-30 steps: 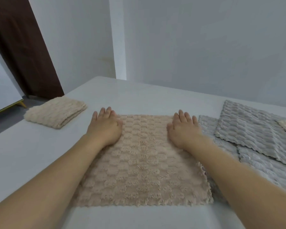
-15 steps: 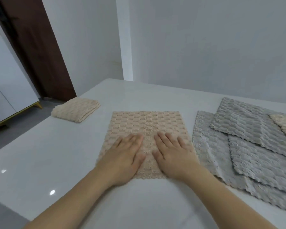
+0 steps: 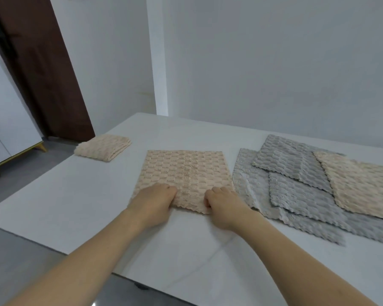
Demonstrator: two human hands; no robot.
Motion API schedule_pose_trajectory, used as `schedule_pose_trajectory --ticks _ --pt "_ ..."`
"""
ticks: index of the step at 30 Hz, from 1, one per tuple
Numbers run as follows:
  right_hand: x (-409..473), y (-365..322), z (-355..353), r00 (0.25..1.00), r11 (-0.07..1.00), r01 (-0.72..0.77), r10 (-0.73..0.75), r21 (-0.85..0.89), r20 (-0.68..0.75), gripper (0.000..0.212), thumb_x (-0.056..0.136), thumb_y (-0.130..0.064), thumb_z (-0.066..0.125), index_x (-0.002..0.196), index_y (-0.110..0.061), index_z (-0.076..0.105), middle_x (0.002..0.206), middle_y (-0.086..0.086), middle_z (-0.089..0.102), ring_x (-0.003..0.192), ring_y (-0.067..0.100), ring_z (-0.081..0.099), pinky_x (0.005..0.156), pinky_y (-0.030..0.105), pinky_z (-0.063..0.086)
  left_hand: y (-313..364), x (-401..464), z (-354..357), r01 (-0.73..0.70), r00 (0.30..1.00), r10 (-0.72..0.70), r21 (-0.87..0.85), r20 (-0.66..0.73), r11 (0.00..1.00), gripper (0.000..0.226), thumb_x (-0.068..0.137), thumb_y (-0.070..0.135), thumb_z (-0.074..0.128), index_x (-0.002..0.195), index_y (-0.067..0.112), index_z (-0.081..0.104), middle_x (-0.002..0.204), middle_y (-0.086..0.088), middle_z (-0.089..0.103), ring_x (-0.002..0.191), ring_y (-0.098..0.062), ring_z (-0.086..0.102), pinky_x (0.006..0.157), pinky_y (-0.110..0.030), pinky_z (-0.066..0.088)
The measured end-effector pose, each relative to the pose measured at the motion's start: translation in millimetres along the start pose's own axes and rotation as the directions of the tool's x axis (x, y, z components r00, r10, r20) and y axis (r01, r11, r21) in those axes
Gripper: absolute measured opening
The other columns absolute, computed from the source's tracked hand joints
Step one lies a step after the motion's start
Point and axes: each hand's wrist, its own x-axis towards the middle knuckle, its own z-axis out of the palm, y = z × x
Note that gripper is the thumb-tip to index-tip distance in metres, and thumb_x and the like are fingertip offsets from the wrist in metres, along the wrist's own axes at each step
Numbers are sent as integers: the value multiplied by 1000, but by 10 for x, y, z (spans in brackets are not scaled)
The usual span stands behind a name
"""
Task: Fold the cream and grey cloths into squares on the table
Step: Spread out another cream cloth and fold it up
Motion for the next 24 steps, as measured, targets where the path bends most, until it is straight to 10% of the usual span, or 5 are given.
schedule_pose_trajectory --ticks 4,14,24 --pt "35 182 -160 985 952 -140 108 272 132 16 85 -9 46 89 -19 58 93 0 58 87 19 56 74 29 45 -35 -2 -60 99 989 -83 -134 122 986 17 89 13 39 79 20 52 81 4 59 74 -17 56 64 -34 44" --pt "778 714 -480 957 740 -229 290 633 7 19 91 -19 61 78 -5 60 68 3 57 57 15 48 50 23 41 -664 585 -200 145 955 -174 -135 -241 980 18 93 29 44 78 22 52 69 7 59 66 -13 53 59 -32 39" --pt "1882 977 86 896 871 -212 354 443 -268 14 95 -22 50 92 -19 63 101 2 58 94 22 55 81 37 49 -1148 1631 322 289 901 -322 -152 -290 945 12 90 30 47 84 28 57 90 10 48 91 -18 41 81 -34 26"
